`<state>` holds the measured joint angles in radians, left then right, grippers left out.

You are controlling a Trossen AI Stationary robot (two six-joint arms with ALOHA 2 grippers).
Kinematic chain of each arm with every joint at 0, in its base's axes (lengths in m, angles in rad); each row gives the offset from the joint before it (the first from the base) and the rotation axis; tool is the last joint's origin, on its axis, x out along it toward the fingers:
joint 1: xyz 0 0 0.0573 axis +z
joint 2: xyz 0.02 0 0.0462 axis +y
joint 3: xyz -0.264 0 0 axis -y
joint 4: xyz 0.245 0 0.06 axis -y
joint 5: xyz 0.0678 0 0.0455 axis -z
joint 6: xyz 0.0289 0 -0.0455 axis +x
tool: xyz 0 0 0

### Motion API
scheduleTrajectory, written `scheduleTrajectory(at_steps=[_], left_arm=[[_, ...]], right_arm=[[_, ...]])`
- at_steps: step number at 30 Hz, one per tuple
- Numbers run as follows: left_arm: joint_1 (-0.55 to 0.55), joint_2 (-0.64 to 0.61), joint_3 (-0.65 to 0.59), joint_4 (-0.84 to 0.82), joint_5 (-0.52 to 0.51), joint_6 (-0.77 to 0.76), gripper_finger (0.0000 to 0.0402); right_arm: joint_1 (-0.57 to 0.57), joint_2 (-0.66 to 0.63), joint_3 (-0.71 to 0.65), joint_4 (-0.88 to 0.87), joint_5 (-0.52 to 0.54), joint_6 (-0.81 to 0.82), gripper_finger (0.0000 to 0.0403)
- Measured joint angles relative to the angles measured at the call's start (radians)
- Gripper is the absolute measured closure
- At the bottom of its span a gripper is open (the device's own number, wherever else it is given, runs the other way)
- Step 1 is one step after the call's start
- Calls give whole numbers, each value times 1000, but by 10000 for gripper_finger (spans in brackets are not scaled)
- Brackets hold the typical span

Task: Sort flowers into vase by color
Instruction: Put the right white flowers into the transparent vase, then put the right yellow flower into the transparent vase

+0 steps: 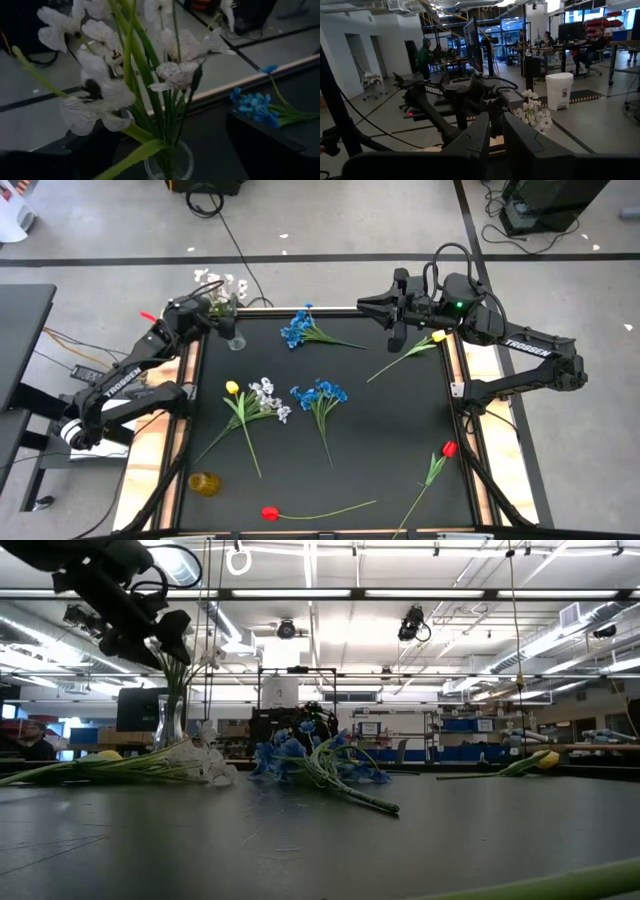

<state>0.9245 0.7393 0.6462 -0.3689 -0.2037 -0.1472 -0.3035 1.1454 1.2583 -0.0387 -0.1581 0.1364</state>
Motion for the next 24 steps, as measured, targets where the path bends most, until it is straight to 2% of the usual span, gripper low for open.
scheduleTrajectory(at_steps=[14, 24], left_arm=[[22, 0, 322, -482, 92, -82, 37], [22, 0, 419, -540, 351, -151, 37]], right_arm=[[0, 0, 0, 0, 0, 0, 339], [0, 0, 0, 0, 0, 0, 339]])
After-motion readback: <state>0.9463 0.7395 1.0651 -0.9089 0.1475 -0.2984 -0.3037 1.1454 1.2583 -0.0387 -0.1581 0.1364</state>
